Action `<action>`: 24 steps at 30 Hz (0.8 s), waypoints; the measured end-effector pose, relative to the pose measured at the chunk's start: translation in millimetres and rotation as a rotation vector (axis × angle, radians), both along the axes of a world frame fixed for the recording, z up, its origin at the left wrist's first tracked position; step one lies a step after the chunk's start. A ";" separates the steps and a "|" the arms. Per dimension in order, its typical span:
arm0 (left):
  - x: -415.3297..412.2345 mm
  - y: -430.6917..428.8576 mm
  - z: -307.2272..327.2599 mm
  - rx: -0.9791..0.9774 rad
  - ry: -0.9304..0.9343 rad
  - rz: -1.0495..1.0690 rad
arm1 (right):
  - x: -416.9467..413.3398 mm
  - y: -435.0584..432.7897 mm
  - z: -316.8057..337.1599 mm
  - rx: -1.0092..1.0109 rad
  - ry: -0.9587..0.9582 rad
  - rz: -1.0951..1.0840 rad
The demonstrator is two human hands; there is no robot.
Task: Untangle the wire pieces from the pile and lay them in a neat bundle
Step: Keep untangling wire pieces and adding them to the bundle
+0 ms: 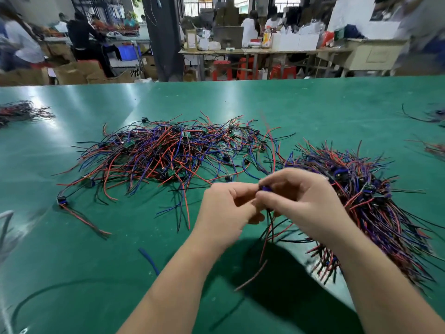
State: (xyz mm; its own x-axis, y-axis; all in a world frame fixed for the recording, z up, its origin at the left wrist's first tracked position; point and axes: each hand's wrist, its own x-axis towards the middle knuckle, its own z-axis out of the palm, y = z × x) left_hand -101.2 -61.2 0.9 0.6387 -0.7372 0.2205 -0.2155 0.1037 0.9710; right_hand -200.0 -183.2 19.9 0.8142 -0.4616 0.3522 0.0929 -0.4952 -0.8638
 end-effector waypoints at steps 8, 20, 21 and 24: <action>11.1 2.8 -22.7 0.702 -0.611 0.181 | -12.7 -17.7 21.4 0.340 -0.388 -0.228; 23.8 3.2 -23.1 0.875 -0.646 0.370 | -40.4 -77.2 25.9 0.414 -0.219 -0.443; 23.2 4.6 -22.0 0.837 -0.597 0.399 | -37.8 -78.8 19.0 0.191 -0.088 -0.591; 21.2 7.7 -20.7 0.770 -0.506 0.463 | -33.0 -77.5 8.1 -0.147 0.074 -0.750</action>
